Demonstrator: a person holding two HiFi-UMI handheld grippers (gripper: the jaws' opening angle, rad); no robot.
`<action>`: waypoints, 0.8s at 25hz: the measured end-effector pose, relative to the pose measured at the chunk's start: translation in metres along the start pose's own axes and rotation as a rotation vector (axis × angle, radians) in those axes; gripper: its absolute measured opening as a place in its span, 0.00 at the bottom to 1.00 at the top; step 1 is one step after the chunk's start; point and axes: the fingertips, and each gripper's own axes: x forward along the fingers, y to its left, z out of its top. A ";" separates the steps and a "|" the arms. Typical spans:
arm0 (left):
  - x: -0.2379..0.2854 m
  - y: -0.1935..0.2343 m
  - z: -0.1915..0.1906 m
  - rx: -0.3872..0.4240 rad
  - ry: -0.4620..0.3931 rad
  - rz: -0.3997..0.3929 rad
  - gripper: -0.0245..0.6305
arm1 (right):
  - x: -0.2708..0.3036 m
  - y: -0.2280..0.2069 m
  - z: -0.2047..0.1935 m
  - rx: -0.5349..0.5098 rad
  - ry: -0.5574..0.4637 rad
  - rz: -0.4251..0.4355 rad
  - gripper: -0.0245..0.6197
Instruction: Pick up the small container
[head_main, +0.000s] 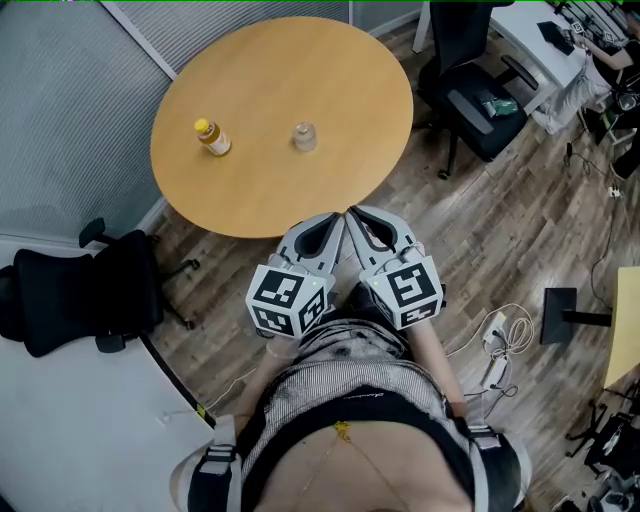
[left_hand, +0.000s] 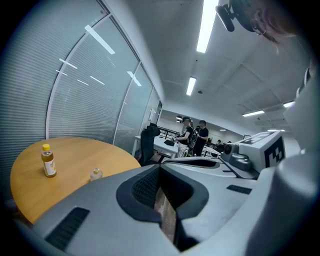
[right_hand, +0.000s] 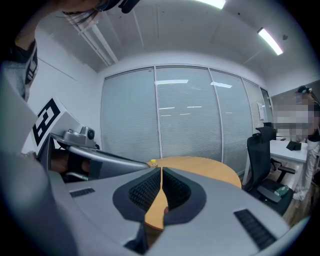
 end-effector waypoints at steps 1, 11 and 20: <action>0.002 -0.001 0.000 0.000 0.000 0.003 0.07 | 0.000 -0.003 0.000 0.000 0.002 0.004 0.08; 0.022 -0.003 0.003 -0.023 -0.018 0.085 0.07 | 0.000 -0.028 -0.001 -0.015 0.004 0.074 0.08; 0.038 -0.001 -0.001 -0.063 -0.046 0.176 0.07 | -0.005 -0.052 -0.010 -0.036 0.026 0.141 0.08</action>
